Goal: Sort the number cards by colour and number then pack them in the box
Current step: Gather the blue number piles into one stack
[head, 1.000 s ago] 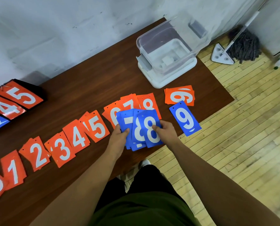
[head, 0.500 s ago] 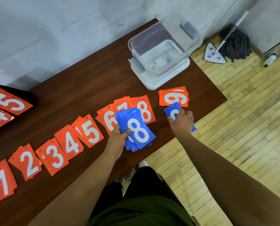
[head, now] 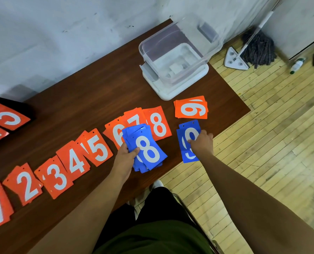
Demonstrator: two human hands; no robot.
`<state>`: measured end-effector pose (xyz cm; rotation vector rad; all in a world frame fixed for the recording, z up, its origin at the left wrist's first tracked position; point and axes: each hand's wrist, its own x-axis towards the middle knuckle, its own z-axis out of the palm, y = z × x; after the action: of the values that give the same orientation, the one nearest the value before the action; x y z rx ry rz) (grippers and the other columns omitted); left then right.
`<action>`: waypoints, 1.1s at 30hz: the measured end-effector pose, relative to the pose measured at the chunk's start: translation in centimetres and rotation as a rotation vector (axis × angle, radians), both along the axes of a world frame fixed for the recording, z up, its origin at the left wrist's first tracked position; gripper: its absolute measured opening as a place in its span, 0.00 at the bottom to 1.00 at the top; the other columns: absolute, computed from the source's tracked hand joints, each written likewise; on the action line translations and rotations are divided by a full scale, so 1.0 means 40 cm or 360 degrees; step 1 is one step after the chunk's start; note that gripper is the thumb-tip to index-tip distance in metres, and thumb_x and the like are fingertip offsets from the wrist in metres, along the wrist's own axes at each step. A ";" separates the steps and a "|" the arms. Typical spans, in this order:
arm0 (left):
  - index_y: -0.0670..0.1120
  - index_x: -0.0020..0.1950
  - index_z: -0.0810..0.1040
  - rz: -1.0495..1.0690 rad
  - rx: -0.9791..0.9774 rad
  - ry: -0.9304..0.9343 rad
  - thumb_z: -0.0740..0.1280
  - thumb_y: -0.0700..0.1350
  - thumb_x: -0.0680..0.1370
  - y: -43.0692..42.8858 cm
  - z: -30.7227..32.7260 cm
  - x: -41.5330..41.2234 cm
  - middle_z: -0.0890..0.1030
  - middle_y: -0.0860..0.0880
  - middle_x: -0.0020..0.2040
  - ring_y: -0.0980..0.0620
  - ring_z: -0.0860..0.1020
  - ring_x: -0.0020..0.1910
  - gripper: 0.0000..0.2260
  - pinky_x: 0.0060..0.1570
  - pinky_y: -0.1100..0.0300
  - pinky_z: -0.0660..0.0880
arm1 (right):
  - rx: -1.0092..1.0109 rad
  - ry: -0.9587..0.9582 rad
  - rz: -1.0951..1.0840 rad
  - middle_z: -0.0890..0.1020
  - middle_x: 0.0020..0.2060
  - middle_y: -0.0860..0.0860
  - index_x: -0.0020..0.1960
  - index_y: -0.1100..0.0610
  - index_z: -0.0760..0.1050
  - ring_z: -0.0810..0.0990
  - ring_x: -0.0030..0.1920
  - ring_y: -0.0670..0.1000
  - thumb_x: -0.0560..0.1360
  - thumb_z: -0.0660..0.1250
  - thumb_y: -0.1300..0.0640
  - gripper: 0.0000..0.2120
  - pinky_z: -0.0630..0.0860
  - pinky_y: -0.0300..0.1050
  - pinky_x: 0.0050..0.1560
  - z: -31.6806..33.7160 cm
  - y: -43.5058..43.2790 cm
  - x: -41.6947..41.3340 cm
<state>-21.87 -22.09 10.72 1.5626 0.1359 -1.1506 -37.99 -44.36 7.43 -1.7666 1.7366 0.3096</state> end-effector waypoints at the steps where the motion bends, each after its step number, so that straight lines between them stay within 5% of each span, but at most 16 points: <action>1: 0.49 0.63 0.75 0.0002 0.0011 -0.0013 0.69 0.42 0.77 0.001 -0.001 0.003 0.83 0.48 0.57 0.48 0.83 0.55 0.16 0.54 0.46 0.80 | 0.0056 -0.0205 -0.0096 0.76 0.60 0.56 0.64 0.57 0.68 0.79 0.57 0.56 0.73 0.73 0.51 0.25 0.82 0.50 0.46 0.009 0.002 -0.002; 4: 0.48 0.66 0.73 0.0020 0.0097 -0.0073 0.69 0.43 0.77 0.004 -0.007 0.013 0.82 0.48 0.59 0.47 0.82 0.55 0.18 0.54 0.45 0.79 | 0.0226 -0.0756 -0.0431 0.80 0.56 0.52 0.62 0.56 0.71 0.80 0.49 0.49 0.74 0.73 0.53 0.20 0.77 0.39 0.33 0.059 0.010 0.005; 8: 0.47 0.67 0.72 0.0045 0.0146 -0.0095 0.69 0.42 0.78 0.000 -0.005 0.020 0.81 0.47 0.60 0.46 0.81 0.56 0.18 0.55 0.44 0.79 | 0.0615 -0.1122 -0.0600 0.82 0.55 0.48 0.63 0.53 0.73 0.82 0.51 0.48 0.74 0.72 0.55 0.19 0.81 0.45 0.43 0.126 0.042 0.055; 12: 0.49 0.68 0.72 -0.0004 -0.0002 -0.0025 0.65 0.43 0.80 -0.008 0.025 0.023 0.81 0.48 0.61 0.47 0.81 0.58 0.16 0.57 0.44 0.78 | 0.0745 -0.1031 -0.0136 0.82 0.57 0.50 0.61 0.54 0.74 0.83 0.50 0.48 0.75 0.71 0.54 0.15 0.82 0.45 0.45 0.162 0.088 0.127; 16: 0.48 0.66 0.73 0.0150 -0.0163 0.0234 0.61 0.42 0.82 -0.024 0.054 0.014 0.81 0.47 0.60 0.46 0.81 0.58 0.13 0.56 0.45 0.79 | 0.0445 -0.0752 0.0527 0.75 0.62 0.51 0.68 0.56 0.67 0.77 0.59 0.52 0.78 0.66 0.47 0.23 0.78 0.45 0.53 0.159 0.185 0.187; 22: 0.50 0.64 0.76 0.0213 -0.0012 0.0111 0.67 0.49 0.79 0.027 0.049 0.032 0.82 0.46 0.60 0.44 0.82 0.55 0.14 0.56 0.39 0.78 | 0.0937 -0.0886 0.0356 0.75 0.64 0.50 0.69 0.52 0.66 0.76 0.62 0.52 0.78 0.67 0.53 0.22 0.78 0.44 0.54 0.154 0.259 0.218; 27: 0.55 0.72 0.67 -0.0015 0.0178 -0.0268 0.75 0.49 0.72 0.134 0.062 0.103 0.73 0.52 0.64 0.50 0.77 0.59 0.31 0.55 0.50 0.79 | 0.1404 -0.0855 0.0638 0.81 0.58 0.50 0.64 0.53 0.74 0.82 0.56 0.51 0.75 0.71 0.52 0.19 0.79 0.52 0.58 0.148 0.263 0.231; 30: 0.50 0.65 0.73 -0.0264 0.0269 -0.0393 0.75 0.47 0.73 0.192 0.061 0.129 0.78 0.50 0.61 0.50 0.79 0.57 0.22 0.49 0.58 0.80 | 0.1474 -0.0869 0.0692 0.83 0.54 0.49 0.58 0.52 0.77 0.83 0.53 0.50 0.74 0.72 0.52 0.14 0.81 0.47 0.54 0.158 0.284 0.246; 33: 0.47 0.61 0.75 0.0113 0.0186 -0.0268 0.74 0.45 0.73 0.234 0.050 0.133 0.79 0.46 0.60 0.46 0.81 0.56 0.19 0.48 0.52 0.81 | 0.1448 -0.1091 0.0287 0.82 0.54 0.50 0.55 0.53 0.77 0.83 0.51 0.49 0.75 0.72 0.55 0.10 0.81 0.44 0.49 0.162 0.309 0.255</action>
<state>-16.57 -12.73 12.71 1.7371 0.1470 -0.9657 -27.78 -31.99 13.91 -1.1340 0.7462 0.4181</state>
